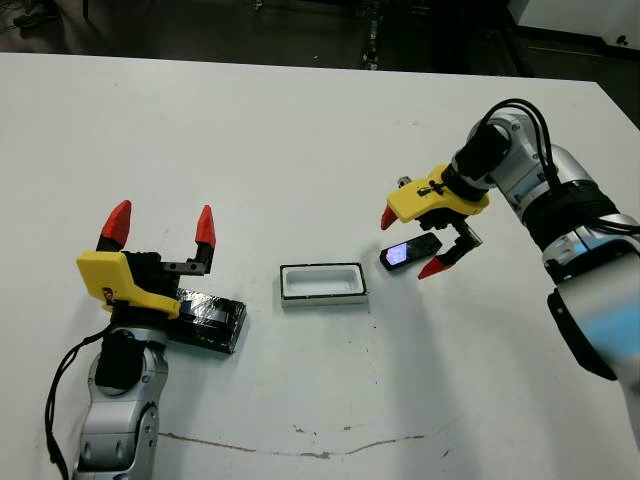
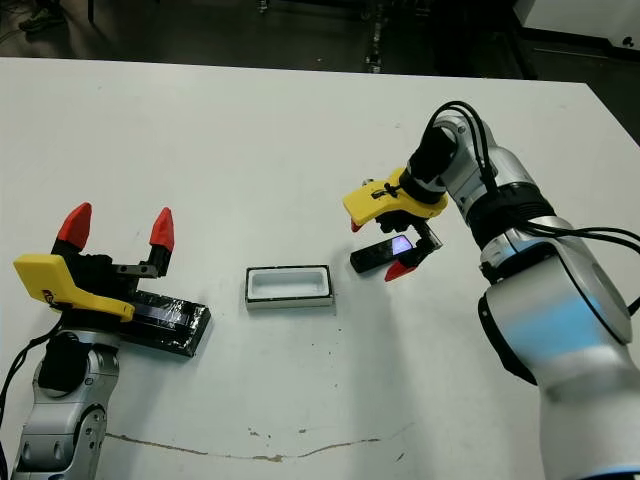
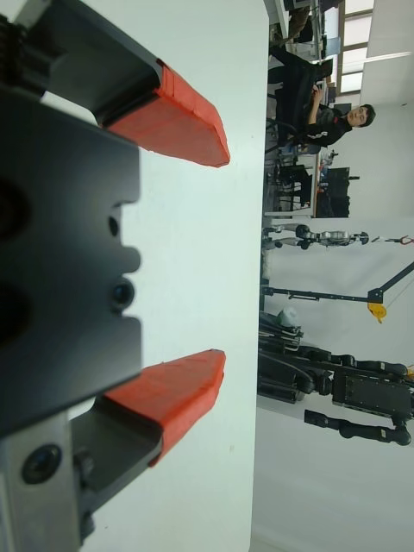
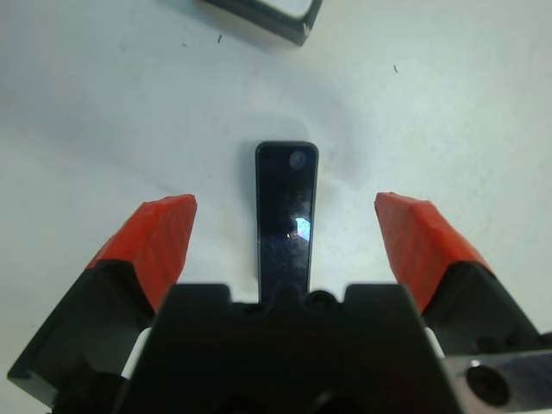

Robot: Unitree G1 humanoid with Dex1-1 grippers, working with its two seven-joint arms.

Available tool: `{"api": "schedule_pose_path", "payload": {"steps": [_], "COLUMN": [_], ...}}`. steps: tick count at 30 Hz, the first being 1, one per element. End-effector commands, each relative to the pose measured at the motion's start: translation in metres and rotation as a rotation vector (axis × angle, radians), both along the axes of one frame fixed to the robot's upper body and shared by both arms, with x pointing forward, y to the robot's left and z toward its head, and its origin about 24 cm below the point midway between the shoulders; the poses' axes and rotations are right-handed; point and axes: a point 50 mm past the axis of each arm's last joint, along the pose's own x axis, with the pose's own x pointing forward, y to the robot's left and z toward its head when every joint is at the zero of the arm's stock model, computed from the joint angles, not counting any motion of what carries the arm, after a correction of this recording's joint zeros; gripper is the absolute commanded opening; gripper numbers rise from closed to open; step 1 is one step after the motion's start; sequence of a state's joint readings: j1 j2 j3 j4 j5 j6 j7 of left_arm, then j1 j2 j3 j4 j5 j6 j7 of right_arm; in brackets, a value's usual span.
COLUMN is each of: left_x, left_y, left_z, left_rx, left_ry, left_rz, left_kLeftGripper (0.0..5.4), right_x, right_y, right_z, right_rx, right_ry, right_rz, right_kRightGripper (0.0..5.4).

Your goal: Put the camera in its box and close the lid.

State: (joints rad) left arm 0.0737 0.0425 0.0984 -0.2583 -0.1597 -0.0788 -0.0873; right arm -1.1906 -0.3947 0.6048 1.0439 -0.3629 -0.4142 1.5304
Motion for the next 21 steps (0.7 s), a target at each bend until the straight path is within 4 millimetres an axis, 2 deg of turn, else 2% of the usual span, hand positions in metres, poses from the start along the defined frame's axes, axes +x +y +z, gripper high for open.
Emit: {"api": "schedule_pose_path", "payload": {"steps": [1, 21], "left_x": [-0.001, -0.001], "left_y": [0.001, 0.001], "left_z": [-0.003, -0.003], "left_rx": [0.000, 0.002], "left_ry": [0.016, 0.019], "left_rz": [0.003, 0.011], "left_kLeftGripper": [5.40, 5.40], "right_x": [0.000, -0.001], "right_y": [-0.005, -0.009], "right_z": [-0.008, -0.023], "right_rx": [0.010, 0.019], "right_ry": [0.015, 0.029], "right_rz": [-0.040, -0.072], "right_kRightGripper": [5.38, 5.28]}}
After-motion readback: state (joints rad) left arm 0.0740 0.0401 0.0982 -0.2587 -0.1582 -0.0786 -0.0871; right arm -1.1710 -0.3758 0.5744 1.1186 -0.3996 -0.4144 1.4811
